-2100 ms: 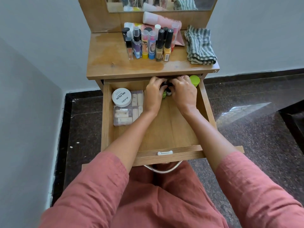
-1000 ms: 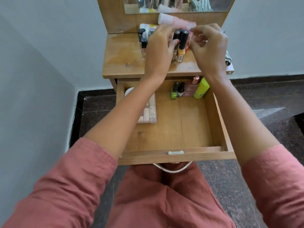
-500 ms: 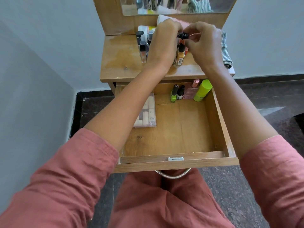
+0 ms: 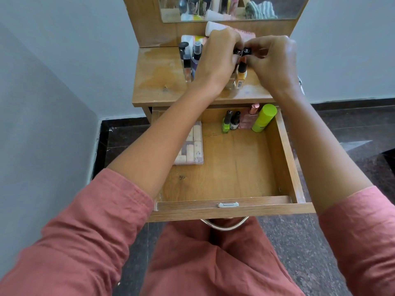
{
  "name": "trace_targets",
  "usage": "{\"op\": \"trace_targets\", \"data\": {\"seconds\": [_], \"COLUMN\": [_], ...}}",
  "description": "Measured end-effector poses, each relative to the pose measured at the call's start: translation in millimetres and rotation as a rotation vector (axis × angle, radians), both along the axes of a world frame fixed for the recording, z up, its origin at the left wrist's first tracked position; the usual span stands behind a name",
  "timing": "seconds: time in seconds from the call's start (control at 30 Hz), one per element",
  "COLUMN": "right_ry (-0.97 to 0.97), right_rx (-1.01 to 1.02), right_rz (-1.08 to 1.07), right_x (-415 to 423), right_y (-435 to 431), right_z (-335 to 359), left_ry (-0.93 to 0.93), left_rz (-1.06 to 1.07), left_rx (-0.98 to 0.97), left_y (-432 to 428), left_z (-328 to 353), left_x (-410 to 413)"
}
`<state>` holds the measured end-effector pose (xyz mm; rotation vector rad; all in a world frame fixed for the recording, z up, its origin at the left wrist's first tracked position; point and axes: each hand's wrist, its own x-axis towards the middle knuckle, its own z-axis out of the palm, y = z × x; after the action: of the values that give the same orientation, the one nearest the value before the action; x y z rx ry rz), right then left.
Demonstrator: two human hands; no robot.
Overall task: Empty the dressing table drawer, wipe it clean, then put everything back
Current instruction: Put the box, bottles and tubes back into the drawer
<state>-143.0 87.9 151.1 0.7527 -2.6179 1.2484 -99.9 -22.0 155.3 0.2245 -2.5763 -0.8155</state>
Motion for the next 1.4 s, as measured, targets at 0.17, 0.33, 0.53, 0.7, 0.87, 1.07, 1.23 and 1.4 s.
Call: {"op": "trace_targets", "data": {"seconds": [0.17, 0.33, 0.53, 0.7, 0.87, 1.07, 1.23, 1.4], "right_ry": [-0.017, -0.039, -0.108, -0.126, -0.091, -0.071, -0.022, 0.048], "right_rx": [-0.013, -0.006, 0.012, 0.032, 0.093, 0.148, 0.233, 0.345], "right_rz": [0.026, 0.05, 0.106, 0.106, 0.1, 0.088, 0.058, 0.028], "right_x": [19.6, 41.5, 66.5, 72.7, 68.8, 64.8, 60.1, 56.1], "right_y": [13.2, 19.2, 15.6, 6.3, 0.4, -3.7, -6.5, -7.5], "right_z": [6.4, -1.6, -20.3, -44.8, -73.2, -93.1, -103.6, -111.5], "left_ry": [0.005, -0.028, -0.078, -0.102, -0.111, -0.112, -0.125, -0.147], "left_rz": [-0.062, -0.074, -0.044, 0.013, 0.058, 0.078, 0.077, 0.082], "left_rx": [0.046, 0.086, 0.137, 0.183, 0.253, 0.281, 0.271, 0.247], "left_y": [1.7, 5.1, 4.6, 1.6, -1.8, -0.2, -1.1, -1.9], "left_z": [3.0, -2.0, -23.6, -53.6, -82.6, -102.5, -110.4, -117.6], "left_x": [16.6, 44.9, 72.8, 79.4, 77.2, 71.5, 63.3, 58.5]}}
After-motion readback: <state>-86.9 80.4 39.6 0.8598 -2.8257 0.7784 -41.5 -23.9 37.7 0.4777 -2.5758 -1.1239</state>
